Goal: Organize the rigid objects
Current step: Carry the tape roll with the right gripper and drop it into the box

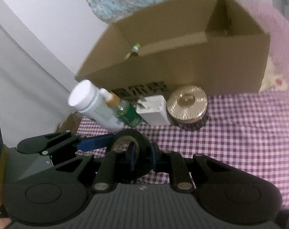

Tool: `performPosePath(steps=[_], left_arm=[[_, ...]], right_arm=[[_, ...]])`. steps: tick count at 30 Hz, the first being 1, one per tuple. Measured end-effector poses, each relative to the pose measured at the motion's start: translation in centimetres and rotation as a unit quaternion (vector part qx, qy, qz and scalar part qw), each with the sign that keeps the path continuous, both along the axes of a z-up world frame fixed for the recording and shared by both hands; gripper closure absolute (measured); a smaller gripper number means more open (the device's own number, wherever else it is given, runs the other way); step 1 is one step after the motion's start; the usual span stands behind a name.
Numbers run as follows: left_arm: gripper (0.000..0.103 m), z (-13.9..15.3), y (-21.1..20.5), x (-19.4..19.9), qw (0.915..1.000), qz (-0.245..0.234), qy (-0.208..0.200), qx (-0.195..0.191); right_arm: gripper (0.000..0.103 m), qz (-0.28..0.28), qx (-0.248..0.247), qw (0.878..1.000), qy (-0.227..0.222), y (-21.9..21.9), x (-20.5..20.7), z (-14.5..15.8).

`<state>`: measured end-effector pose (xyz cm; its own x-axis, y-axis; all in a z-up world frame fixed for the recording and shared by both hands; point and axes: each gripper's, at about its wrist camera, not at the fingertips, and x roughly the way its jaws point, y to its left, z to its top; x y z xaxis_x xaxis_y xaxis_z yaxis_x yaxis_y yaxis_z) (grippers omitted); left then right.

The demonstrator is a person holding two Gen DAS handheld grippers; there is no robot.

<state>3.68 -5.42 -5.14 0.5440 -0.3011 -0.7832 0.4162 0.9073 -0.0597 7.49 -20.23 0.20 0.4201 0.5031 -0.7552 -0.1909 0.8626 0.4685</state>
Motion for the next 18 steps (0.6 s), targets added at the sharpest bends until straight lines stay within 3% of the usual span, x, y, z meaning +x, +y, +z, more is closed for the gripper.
performPosePath(steps=[10,18], left_arm=[[0.036,6.3,-0.6,-1.9,0.9951,-0.008,-0.097,-0.021],[0.036,9.9,-0.7,2.9,0.991,0.0,-0.13,-0.034]], right_arm=[[0.085,-0.015,-0.018,0.994,-0.105,-0.4,-2.7,7.3],[0.085,0.002,-0.011,0.987,-0.157,-0.8,1.7,11.4]])
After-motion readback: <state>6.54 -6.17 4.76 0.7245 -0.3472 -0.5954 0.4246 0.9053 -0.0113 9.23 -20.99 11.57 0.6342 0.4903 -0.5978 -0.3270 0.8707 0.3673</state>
